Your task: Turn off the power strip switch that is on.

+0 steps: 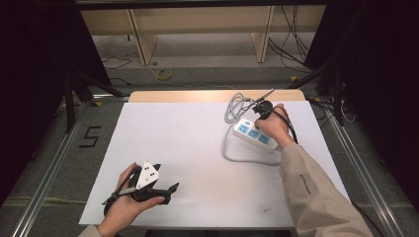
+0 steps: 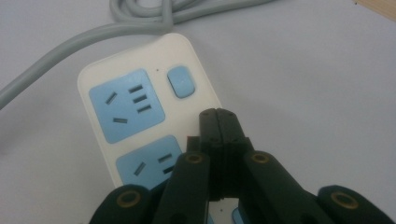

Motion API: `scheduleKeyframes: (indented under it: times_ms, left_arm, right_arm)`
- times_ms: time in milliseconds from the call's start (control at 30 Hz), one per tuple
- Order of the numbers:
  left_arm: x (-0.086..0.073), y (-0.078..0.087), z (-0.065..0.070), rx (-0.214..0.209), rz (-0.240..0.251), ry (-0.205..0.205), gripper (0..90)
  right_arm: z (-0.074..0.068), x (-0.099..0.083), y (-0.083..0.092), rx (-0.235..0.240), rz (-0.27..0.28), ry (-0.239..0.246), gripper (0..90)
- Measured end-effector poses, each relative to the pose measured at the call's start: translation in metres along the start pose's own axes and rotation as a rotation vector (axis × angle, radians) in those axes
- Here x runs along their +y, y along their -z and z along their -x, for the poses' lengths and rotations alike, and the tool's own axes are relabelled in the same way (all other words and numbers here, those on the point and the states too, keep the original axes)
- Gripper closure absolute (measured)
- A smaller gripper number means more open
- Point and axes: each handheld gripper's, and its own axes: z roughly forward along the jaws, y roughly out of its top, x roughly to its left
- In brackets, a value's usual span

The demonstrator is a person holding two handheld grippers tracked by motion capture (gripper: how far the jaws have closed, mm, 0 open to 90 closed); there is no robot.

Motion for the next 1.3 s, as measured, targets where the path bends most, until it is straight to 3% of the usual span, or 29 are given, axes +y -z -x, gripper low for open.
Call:
scheduleKeyframes:
  times_ms: [1300]
  left_arm:
    - [0.0000,-0.0001,-0.0004,0.000,-0.003,0.001,15.5]
  right_arm:
    - [0.0005,-0.0005,-0.0005,0.007,-0.001,-0.005,90.0]
